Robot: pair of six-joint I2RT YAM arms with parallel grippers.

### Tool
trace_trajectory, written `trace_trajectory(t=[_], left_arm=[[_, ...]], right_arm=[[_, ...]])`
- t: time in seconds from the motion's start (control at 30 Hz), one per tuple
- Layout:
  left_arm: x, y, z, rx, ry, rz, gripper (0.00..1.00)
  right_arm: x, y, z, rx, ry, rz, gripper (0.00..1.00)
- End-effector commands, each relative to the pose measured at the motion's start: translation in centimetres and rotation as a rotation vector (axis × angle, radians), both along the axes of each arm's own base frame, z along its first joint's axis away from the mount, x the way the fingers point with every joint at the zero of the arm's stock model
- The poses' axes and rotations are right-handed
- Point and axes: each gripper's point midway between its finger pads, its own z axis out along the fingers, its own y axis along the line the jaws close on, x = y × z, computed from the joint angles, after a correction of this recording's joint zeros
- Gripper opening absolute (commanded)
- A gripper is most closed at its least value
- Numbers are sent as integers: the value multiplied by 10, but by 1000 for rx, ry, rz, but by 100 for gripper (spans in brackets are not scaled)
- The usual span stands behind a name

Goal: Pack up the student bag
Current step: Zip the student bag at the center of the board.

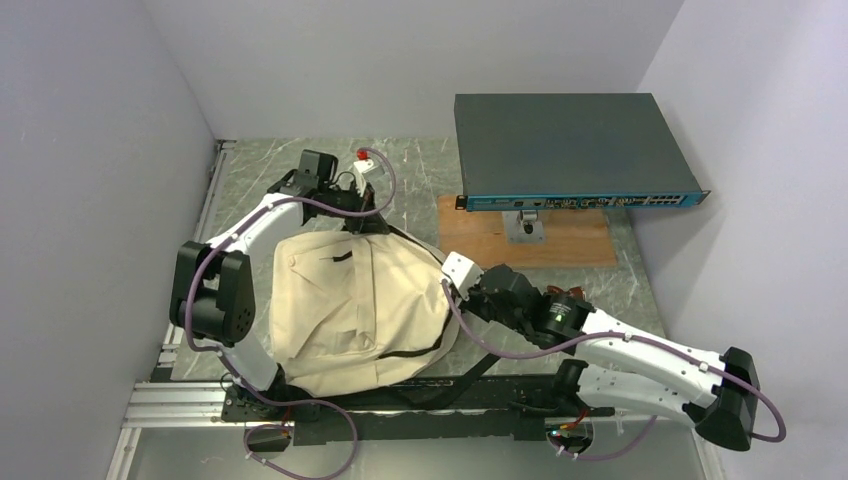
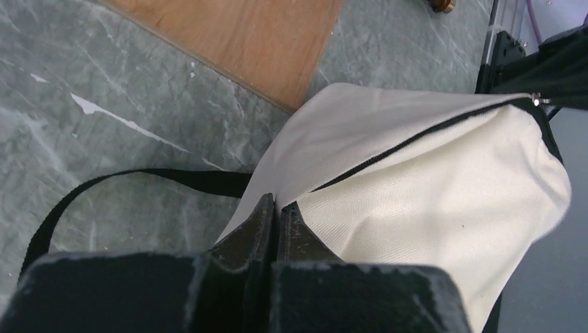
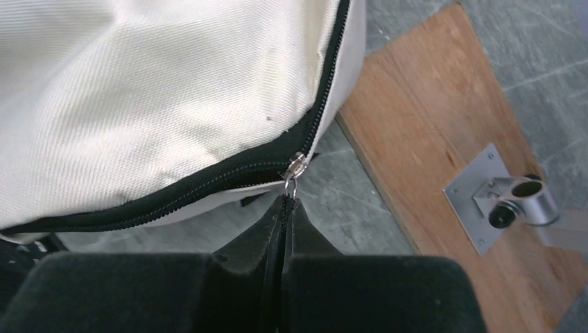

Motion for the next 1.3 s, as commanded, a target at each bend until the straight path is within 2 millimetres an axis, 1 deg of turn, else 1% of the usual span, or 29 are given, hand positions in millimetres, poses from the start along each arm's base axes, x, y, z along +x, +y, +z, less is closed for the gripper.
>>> trace_trajectory(t=[0.0, 0.07, 0.1, 0.17, 0.2, 0.23, 0.27, 0.3, 0.33, 0.37, 0.43, 0.47, 0.53, 0.6, 0.63, 0.67, 0.73, 0.77, 0.83, 0.87, 0.93, 0.97, 1.03, 1.07, 1.1, 1.17, 1.2, 1.23, 1.27], left_arm=[[60, 48, 14, 68, -149, 270, 0], [68, 59, 11, 104, -135, 340, 0], [73, 68, 9, 125, -124, 391, 0], [79, 80, 11, 109, -80, 468, 0], [82, 87, 13, 97, -54, 520, 0], [86, 93, 16, 81, -10, 593, 0], [88, 95, 19, 73, 17, 639, 0], [85, 93, 25, 63, 49, 637, 0], [79, 87, 32, 41, 84, 611, 0], [72, 79, 37, 22, 115, 586, 7], [54, 66, 45, 11, 136, 569, 30], [42, 61, 49, 20, 121, 561, 41], [18, 51, 57, 42, 79, 546, 59], [-5, 46, 66, 25, 71, 557, 80], [-17, 43, 69, 2, 94, 569, 87], [-29, 40, 74, -40, 137, 590, 89], [-54, 24, 82, -143, 261, 623, 85], [-64, 12, 81, -208, 388, 659, 82], [-82, -13, 77, -262, 556, 637, 77], [-88, -26, 78, -278, 608, 634, 78], [-97, -50, 78, -308, 681, 650, 86], [-97, -60, 76, -316, 705, 680, 89], [-97, -72, 71, -308, 799, 751, 90], [-96, -75, 68, -285, 841, 798, 88], [-95, -77, 62, -245, 890, 851, 84], [-102, -83, 48, -142, 968, 936, 66], [-104, -86, 43, -94, 991, 974, 60], [-107, -88, 39, -44, 1008, 1002, 57], [-110, -91, 32, 2, 1023, 1022, 58]], right_arm=[[-30, 8, 6, 6, 78, 19, 0], [-47, 24, 9, 19, 91, 77, 0], [-61, 34, 11, 26, 106, 113, 0], [-81, 48, 7, 12, 151, 145, 0], [-89, 54, 4, 26, 198, 110, 0], [-93, 61, 0, 41, 240, 79, 0], [-96, 59, -7, 19, 286, 33, 0], [-91, 55, -10, -2, 281, -27, 0], [-82, 49, -10, -12, 255, -101, 0], [-71, 42, -7, -13, 227, -161, 0], [-59, 37, -3, 1, 207, -178, 0], [-53, 37, -1, 15, 199, -179, 0], [-43, 37, 1, 43, 181, -181, 0], [-32, 37, 4, 77, 164, -191, 0], [-27, 38, 7, 104, 151, -197, 0], [-24, 40, 10, 129, 140, -194, 0], [-20, 45, 15, 175, 124, -178, 0], [-20, 47, 16, 190, 117, -167, 0], [-18, 48, 15, 195, 108, -167, 0], [-17, 48, 14, 190, 103, -166, 0], [-15, 47, 12, 178, 81, -163, 0], [-15, 47, 12, 178, 71, -154, 0], [-14, 45, 15, 187, 51, -145, 0], [-14, 44, 16, 188, 41, -136, 0], [-14, 43, 16, 186, 32, -131, 0], [-13, 39, 17, 174, 19, -129, 0], [-13, 38, 17, 166, 19, -127, 0], [-13, 37, 16, 157, 20, -129, 0], [-13, 36, 16, 150, 21, -131, 0]])
